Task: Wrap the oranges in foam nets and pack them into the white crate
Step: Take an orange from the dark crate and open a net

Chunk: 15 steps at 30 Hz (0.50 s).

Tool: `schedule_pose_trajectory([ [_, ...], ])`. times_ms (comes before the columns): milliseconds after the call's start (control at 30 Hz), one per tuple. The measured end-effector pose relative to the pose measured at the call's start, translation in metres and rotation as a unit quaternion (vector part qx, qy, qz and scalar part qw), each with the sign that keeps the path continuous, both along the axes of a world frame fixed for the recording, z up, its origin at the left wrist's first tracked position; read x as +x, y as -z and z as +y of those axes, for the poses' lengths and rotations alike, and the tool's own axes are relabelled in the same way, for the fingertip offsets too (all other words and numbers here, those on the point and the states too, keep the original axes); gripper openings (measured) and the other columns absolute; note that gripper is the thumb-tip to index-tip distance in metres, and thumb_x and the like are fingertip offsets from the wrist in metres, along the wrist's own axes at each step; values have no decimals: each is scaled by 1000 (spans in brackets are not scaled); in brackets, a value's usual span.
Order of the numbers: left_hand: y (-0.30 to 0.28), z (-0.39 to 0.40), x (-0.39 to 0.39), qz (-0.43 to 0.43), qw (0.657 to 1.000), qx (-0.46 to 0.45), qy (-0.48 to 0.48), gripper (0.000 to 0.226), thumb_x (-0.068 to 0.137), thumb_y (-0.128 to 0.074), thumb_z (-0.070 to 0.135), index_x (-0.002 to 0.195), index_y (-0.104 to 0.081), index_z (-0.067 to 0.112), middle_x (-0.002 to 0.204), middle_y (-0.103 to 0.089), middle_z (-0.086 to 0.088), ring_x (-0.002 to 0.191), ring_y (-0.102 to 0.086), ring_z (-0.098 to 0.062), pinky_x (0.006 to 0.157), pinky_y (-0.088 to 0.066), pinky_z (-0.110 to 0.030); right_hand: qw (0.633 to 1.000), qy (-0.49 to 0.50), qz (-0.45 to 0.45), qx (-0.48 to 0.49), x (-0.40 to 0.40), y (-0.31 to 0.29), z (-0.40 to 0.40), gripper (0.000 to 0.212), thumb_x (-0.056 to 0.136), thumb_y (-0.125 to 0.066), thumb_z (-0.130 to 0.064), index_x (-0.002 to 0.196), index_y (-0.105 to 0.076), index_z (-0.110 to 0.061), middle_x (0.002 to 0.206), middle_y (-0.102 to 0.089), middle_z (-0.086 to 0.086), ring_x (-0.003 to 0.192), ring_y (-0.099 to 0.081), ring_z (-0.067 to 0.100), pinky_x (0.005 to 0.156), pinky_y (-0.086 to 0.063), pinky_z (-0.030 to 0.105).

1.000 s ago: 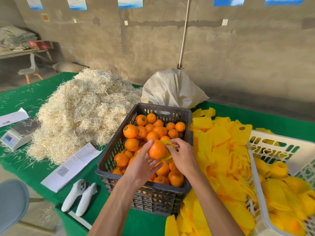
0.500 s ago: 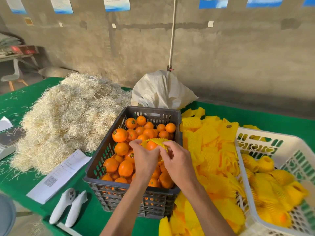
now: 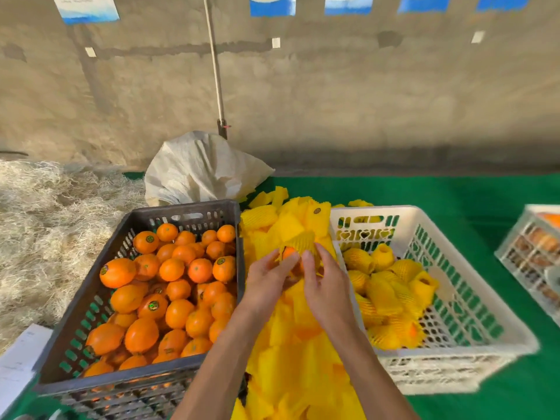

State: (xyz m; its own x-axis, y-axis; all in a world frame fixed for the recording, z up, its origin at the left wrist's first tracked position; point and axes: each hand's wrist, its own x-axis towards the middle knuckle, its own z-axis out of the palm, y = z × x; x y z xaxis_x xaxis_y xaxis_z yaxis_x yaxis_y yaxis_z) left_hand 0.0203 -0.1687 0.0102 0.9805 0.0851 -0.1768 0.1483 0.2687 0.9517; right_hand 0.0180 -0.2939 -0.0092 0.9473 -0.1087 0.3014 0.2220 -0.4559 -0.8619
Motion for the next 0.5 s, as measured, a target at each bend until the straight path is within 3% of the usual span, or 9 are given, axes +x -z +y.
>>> schedule_pose_trajectory([
  [67, 1, -29, 11, 13, 999, 17, -36, 52, 83, -85, 36, 125, -66, 12, 112, -76, -12, 97, -75, -26, 77, -64, -38, 1000, 0, 1, -18, 0, -1, -28, 63, 102, -40, -58, 151, -46, -19, 142, -59, -2, 128, -57, 13, 102, -46, 22],
  [167, 5, -72, 21, 28, 998, 23, -54, 52, 77, -87, 47, 115, -56, 28, 112, -69, -3, 98, -72, -21, 63, -60, -28, 1000, 7, -7, -19, -4, -1, -64, 52, 104, -37, -51, 139, -56, -18, 112, -72, -4, 97, -68, 8, 82, -55, 24],
  [233, 7, -98, 25, 33, 999, 35, -14, 62, 75, -87, 51, 121, -51, 29, 116, -63, 1, 102, -70, -21, 71, -63, -34, 999, 46, -24, -2, -6, 2, -87, 41, 106, -35, -43, 115, -64, -16, 82, -68, -4, 69, -62, 5, 60, -51, 28],
  [300, 10, -117, 27, 21, 998, 41, 35, 74, 69, -88, 52, 129, -52, 27, 119, -65, 3, 104, -71, -20, 84, -64, -38, 995, 86, -39, -22, -4, 2, -109, 36, 106, -34, -38, 95, -59, -13, 60, -51, -5, 47, -47, 9, 44, -35, 29],
  [400, 15, -133, 31, -3, 998, 29, 60, 57, 74, -92, 38, 123, -65, 27, 114, -76, 3, 99, -75, -14, 79, -62, -27, 987, 113, -45, -106, 6, -1, -133, 29, 108, -38, -31, 99, -58, -13, 56, -50, -4, 42, -46, 12, 41, -29, 26],
  [467, 15, -144, 37, 0, 999, 50, 9, 47, 77, -91, 33, 117, -67, 29, 111, -76, 4, 98, -74, -13, 75, -61, -23, 969, 157, -78, -177, 11, -4, -142, 27, 108, -41, -27, 103, -61, -9, 58, -60, 2, 45, -55, 18, 40, -36, 33],
  [500, 15, -151, 41, -1, 996, 82, -21, 49, 78, -90, 33, 120, -66, 27, 113, -75, 3, 102, -72, -14, 80, -62, -27, 958, 179, -104, -196, 13, -5, -143, 27, 107, -43, -26, 103, -62, -7, 59, -63, 4, 46, -59, 24, 39, -37, 32],
])
